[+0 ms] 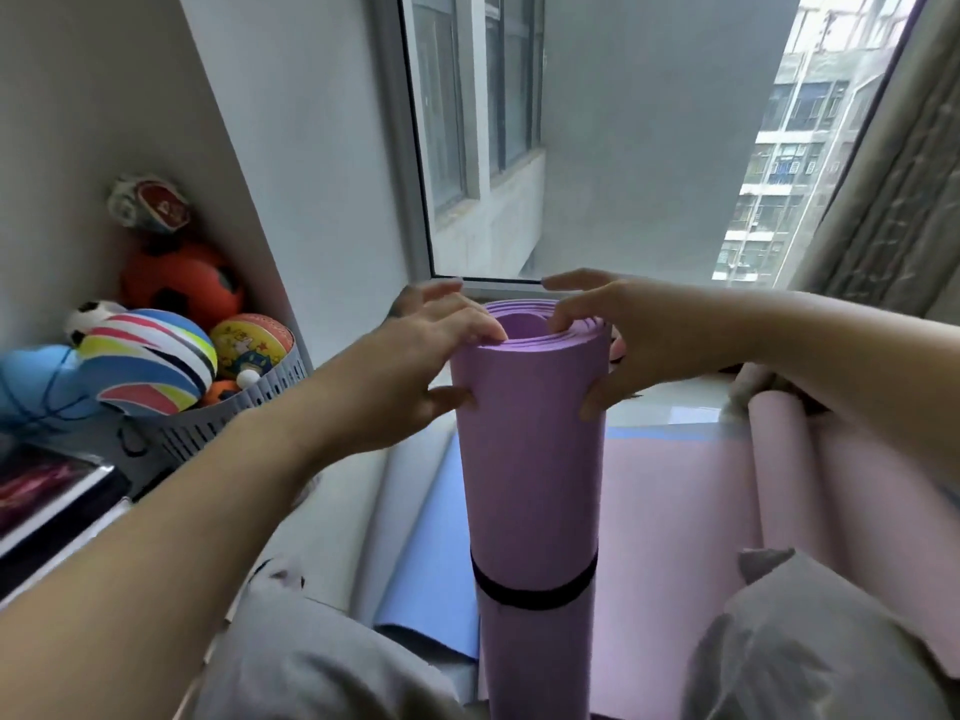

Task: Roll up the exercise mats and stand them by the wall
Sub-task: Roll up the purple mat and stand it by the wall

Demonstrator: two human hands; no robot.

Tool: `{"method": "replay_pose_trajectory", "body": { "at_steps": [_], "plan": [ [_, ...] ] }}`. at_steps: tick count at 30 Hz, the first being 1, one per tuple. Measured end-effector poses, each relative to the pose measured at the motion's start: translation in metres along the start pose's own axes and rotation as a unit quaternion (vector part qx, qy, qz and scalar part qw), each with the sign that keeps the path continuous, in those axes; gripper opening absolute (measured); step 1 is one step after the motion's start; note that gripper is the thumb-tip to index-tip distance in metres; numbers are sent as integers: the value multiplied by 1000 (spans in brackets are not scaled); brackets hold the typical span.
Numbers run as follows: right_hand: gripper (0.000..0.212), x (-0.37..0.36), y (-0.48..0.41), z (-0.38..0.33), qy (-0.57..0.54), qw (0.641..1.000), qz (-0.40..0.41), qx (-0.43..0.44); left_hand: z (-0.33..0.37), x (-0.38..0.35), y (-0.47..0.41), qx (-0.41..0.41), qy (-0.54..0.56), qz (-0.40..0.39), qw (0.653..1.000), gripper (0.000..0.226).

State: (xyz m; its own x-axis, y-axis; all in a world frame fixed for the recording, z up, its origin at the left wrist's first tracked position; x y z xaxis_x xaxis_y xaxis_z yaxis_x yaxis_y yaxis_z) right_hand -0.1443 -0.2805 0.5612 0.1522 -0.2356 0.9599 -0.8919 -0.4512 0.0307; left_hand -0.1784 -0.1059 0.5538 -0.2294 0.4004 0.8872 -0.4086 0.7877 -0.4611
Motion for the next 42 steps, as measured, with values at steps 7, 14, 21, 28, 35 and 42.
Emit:
{"method": "replay_pose_trajectory", "body": {
  "at_steps": [7, 14, 21, 28, 35, 42],
  "plan": [
    [51, 28, -48, -19, -47, 999, 4, 16, -52, 32, -4, 65, 7, -15, 998, 51],
    [61, 66, -117, -34, -62, 997, -39, -3, -115, 61, -21, 178, 110, -74, 975, 45],
    [48, 88, -141, -42, -25, 999, 28, 30, -131, 79, -37, 184, 67, -58, 979, 49],
    [57, 64, -151, -38, 25, 976, 199, 87, -136, 61, -35, 169, -167, -20, 971, 53],
    [49, -3, -184, -22, 105, 931, 333, 107, -172, -11, 0, 90, -257, 42, 961, 51],
    [45, -48, -289, 17, 41, 942, 323, 84, -266, -65, 2, 153, -185, 106, 965, 59]
  ]
}}
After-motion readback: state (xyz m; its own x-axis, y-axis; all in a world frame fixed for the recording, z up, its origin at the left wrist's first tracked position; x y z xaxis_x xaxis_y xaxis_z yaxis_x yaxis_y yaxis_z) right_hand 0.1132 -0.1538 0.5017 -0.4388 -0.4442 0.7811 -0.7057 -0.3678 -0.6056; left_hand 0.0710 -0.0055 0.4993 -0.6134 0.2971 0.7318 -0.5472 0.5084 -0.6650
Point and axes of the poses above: each hand's wrist, its own y-axis away from the middle knuckle, its own x-axis out of the back of the hand, z = x × y, the point moved 6 cm from there along -y, towards the middle knuckle, and after that the axes turned 14 degrees about -x, right-handed, at the moved point
